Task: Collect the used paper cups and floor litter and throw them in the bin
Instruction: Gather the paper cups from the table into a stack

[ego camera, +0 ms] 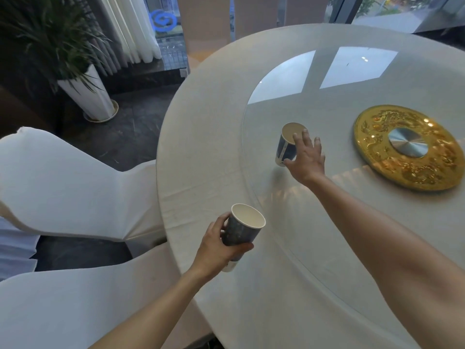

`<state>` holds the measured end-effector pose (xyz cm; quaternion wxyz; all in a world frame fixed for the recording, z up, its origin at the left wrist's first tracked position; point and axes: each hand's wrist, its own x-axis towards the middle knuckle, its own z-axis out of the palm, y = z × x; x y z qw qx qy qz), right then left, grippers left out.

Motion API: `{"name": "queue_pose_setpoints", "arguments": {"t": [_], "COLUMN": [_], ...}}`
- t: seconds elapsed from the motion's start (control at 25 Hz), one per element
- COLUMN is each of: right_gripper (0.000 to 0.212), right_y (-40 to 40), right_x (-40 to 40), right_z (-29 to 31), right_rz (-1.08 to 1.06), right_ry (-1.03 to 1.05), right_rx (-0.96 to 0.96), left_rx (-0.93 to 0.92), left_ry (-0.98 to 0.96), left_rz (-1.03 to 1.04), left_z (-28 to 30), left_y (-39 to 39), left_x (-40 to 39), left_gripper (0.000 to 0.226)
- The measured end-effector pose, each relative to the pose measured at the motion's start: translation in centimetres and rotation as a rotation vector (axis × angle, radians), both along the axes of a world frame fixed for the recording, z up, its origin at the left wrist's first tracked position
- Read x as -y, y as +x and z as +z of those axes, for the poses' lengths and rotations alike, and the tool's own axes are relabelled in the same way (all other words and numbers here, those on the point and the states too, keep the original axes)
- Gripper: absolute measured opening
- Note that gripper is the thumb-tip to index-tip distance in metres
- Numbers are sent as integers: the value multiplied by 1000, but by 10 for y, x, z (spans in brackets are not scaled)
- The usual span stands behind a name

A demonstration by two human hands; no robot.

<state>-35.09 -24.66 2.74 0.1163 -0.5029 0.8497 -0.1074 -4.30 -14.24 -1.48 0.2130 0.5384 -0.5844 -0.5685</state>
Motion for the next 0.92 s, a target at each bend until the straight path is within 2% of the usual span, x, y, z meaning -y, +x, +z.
{"name": "queue_pose_setpoints", "arguments": {"t": [0.24,0.48,0.68,0.92], "right_gripper": [25,19,14,12], "right_y": [1,7,-1,0], "right_x": [8,-34,-77,-140], "right_z": [-22,-13,31,87], "right_rz": [-46,-11,19,-67], "right_ry": [49,-126,-253,-477], "right_rx": [57,140,169,176], "left_rx": [61,103,160,213], "left_ry": [-17,-70,-177,-278], "left_rz": [-23,-112,-222,-363], "left_z": [-6,3,25,46], "left_y": [10,-3,-43,-80], "left_x": [4,21,41,43], "left_gripper": [85,84,90,92]}}
